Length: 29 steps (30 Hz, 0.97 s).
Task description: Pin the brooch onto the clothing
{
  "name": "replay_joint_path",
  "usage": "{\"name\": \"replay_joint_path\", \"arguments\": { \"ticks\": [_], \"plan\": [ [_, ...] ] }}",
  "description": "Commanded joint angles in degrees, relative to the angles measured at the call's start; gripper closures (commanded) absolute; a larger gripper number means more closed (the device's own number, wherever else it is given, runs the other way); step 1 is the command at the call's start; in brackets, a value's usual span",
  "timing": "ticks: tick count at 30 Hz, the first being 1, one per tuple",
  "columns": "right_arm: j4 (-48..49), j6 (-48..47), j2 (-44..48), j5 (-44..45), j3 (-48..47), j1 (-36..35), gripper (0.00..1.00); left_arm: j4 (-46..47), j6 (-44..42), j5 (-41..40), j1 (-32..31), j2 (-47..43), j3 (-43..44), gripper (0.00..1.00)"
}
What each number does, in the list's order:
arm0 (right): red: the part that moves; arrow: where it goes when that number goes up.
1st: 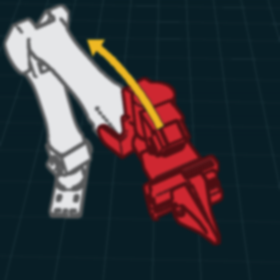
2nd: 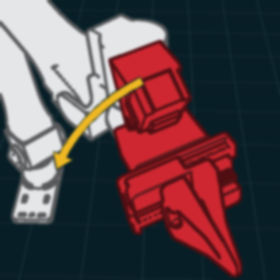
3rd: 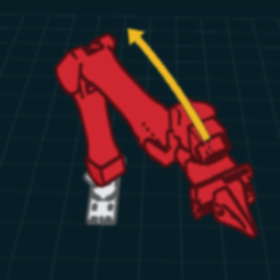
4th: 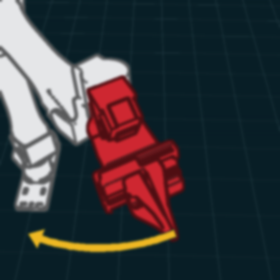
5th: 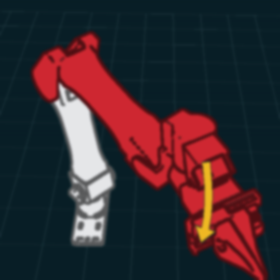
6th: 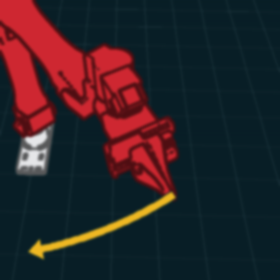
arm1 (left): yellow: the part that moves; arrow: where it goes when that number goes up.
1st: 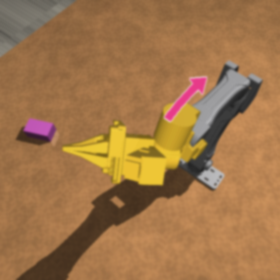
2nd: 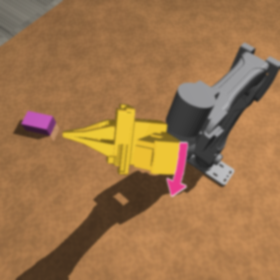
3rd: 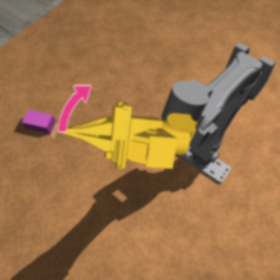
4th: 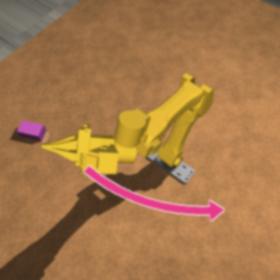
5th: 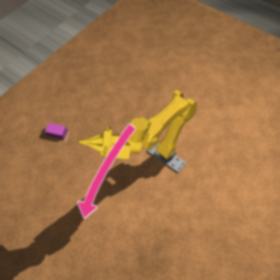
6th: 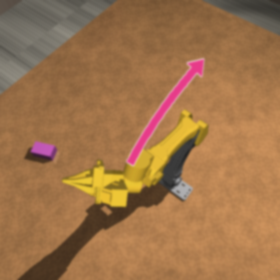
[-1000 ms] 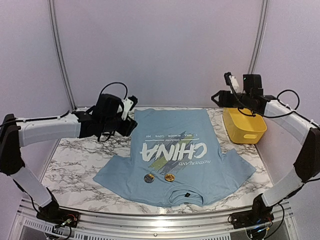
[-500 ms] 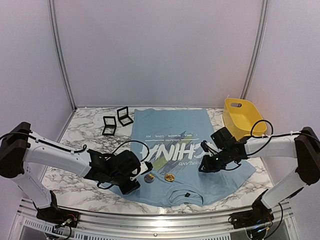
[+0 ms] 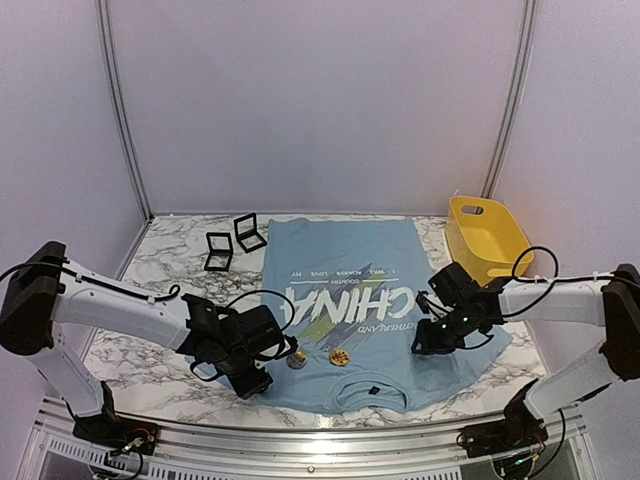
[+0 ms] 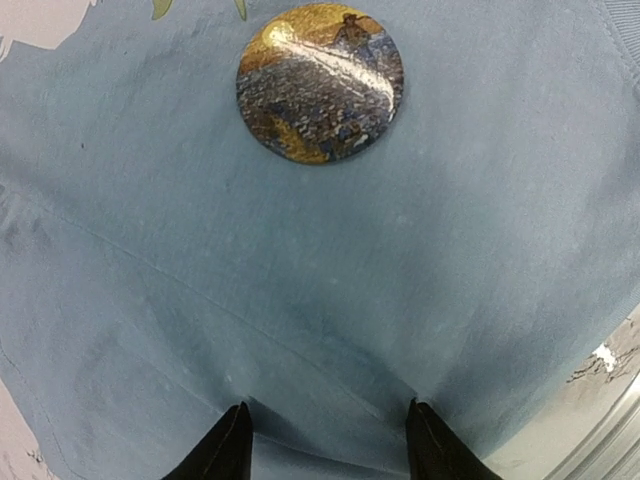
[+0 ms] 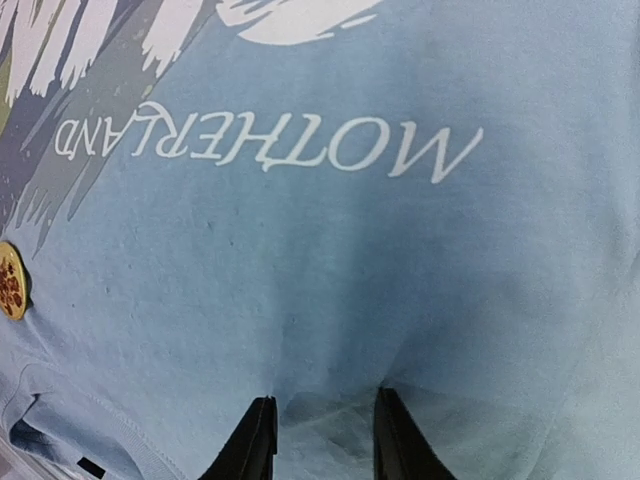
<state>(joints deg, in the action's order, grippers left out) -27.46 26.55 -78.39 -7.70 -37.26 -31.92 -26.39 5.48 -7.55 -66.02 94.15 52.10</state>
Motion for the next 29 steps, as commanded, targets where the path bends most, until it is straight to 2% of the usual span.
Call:
{"name": "replay_joint_path", "arguments": {
  "ticks": [1,3,4,5,7,8,10,13,16,18,21,23,25,29],
  "plan": [
    [-5.75,-0.46,2.19,1.79,-3.41,0.92,0.7,-11.44,1.92,-0.34,-0.34,0.84,3.79,0.44],
    [-5.66,-1.99,2.91,1.13,-6.03,1.89,0.66,-12.09,1.25,-1.9,-0.29,-0.56,5.13,0.41],
    [-4.96,-3.04,3.48,0.52,-7.55,2.7,0.58,-11.68,0.72,-2.79,-0.12,-1.52,6.57,0.39],
    [-3.31,-4.37,4.28,-0.06,-9.03,3.8,0.45,-11.02,-0.1,-4.23,0.11,-2.81,8.04,0.36],
    [0.3,-6.74,6.83,-0.1,-12.35,6.56,0.13,-7.28,-1.17,-8.87,1.75,-6.61,10.66,0.3],
    [2.57,-7.77,8.41,1.25,-14.23,8.37,0.03,-3.82,-1.16,-11.73,3.36,-9.4,10.67,0.28],
    [9.39,-10.07,11.98,6.06,-14.87,12.32,0.02,7.14,1.06,-15.3,9.23,-16.62,7.58,0.21],
    [22.56,-12.73,18.21,14.53,-10.79,19.61,0.01,26.33,5.61,-16.3,22.01,-27.2,-0.9,0.09],
    [34.65,-15.9,21.31,18.96,-5.5,24.62,0.01,42.44,1.33,-25.47,27.72,-33.98,-10.42,0.01],
    [38.86,-18.18,20.97,18.86,-3.29,28.28,0.02,45.64,0.96,-28.81,33.05,-33.46,-13.54,0.01],
    [41.1,-18.89,19.07,20.71,-1.75,32.73,0.01,45.66,5.32,-26.23,43.02,-29.72,-16.0,0.01],
    [43.95,-17.78,18.2,25.34,0.14,33.31,0.01,46.2,8.44,-25.49,48.08,-27.99,-17.97,0.01],
    [47.52,-16.09,17.86,29.01,2.96,33.32,0.02,50.22,7.9,-26.06,50.71,-26.91,-21.26,0.01],
    [54.51,-15.26,17.1,30.52,8.42,33.29,0.01,61.07,3.69,-27.3,52.64,-23.89,-26.88,0.01]
  ]
}}
